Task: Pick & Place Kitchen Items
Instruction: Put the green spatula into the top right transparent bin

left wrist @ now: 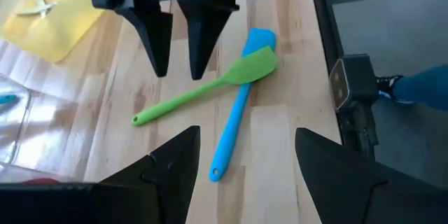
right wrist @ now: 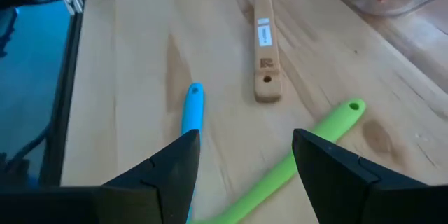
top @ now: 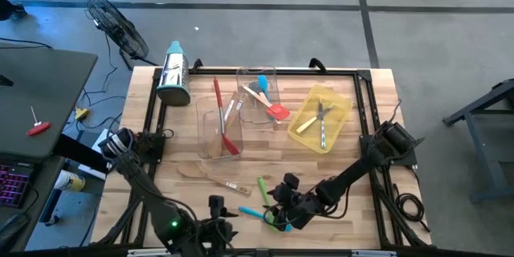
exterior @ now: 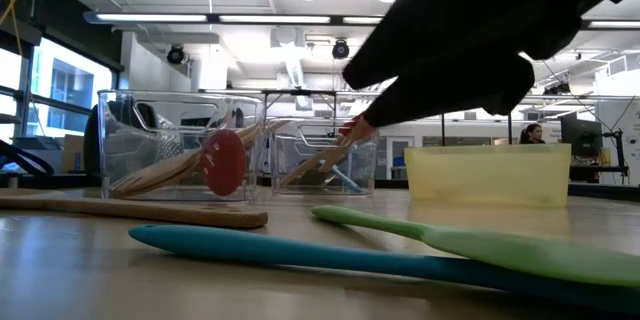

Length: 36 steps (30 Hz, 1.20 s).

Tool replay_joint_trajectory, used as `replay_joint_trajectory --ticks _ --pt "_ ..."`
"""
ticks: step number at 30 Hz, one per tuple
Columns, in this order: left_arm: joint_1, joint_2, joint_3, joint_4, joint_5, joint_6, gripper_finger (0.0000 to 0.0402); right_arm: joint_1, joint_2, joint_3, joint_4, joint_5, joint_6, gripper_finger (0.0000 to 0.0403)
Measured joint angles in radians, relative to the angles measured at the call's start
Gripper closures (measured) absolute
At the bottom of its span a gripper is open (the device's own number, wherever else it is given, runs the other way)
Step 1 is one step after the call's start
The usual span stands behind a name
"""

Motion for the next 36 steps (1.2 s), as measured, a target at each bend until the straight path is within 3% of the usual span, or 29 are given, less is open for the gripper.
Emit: replay_joint_trajectory --ticks 26,36 --pt "0.0 0.0 0.0 -0.001 0.038 -0.034 0.0174 0.018 0.124 0.0 0.006 -0.009 -0.032 0.0182" --pt "0.0 0.0 0.0 0.0 0.037 -0.034 0.0174 0.018 0.174 0.004 0.029 -0.02 0.046 0.0182"
